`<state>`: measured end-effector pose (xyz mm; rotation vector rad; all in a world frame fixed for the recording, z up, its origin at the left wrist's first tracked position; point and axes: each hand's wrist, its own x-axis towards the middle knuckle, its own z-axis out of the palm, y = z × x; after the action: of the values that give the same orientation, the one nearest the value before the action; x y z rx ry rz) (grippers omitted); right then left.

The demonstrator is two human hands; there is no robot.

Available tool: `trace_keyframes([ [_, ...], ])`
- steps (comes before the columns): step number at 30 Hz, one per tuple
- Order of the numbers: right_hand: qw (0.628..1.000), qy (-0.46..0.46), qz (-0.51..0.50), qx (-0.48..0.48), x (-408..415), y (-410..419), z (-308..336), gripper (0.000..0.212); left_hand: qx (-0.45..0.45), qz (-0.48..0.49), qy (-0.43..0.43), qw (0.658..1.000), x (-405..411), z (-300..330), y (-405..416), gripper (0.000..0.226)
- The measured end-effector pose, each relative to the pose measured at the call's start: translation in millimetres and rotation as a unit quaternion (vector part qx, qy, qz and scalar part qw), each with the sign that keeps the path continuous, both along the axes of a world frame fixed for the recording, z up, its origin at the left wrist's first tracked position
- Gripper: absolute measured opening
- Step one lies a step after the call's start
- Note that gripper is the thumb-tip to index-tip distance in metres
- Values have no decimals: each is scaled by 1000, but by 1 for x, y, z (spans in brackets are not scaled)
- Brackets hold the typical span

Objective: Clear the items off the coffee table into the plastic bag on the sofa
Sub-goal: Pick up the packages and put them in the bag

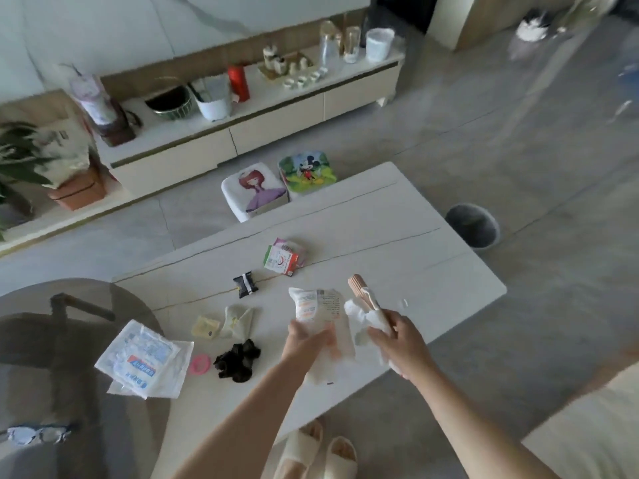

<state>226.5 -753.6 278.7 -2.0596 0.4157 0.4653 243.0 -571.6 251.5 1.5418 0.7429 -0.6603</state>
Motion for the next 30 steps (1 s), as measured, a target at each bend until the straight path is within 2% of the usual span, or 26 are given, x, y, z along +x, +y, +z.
trace_keyframes([
  [4, 998, -21, -64, -1, -3, -21, 43, 18, 3, -113, -58, 992, 34, 31, -33, 56],
  [8, 984, -19, -174, 25, -20, -40, 80, 20, -18, -242, -124, 962, 48, 66, -62, 32],
  [11, 963, -7, -262, 55, -40, -55, 94, 28, -42, -304, -135, 942, 48, 87, -83, 30],
  [13, 947, -5, -315, 65, -55, -64, 99, 26, -39, -346, -142, 927, 46, 94, -100, 36],
  [16, 922, -12, -380, 73, -83, -84, 100, 26, -52, -393, -147, 906, 39, 98, -133, 29],
  [19, 896, -15, -436, 88, -118, -106, 95, 23, -65, -441, -132, 885, 21, 100, -172, 20],
  [23, 855, -52, -501, 125, -169, -150, 77, 26, -80, -483, -88, 868, -9, 89, -233, 21],
  [26, 839, -38, -536, 87, -209, -189, 57, 28, -71, -515, -63, 852, -40, 73, -281, 32],
  [30, 816, -10, -576, 50, -272, -243, 32, 32, -46, -562, -27, 825, -97, 45, -347, 32],
])
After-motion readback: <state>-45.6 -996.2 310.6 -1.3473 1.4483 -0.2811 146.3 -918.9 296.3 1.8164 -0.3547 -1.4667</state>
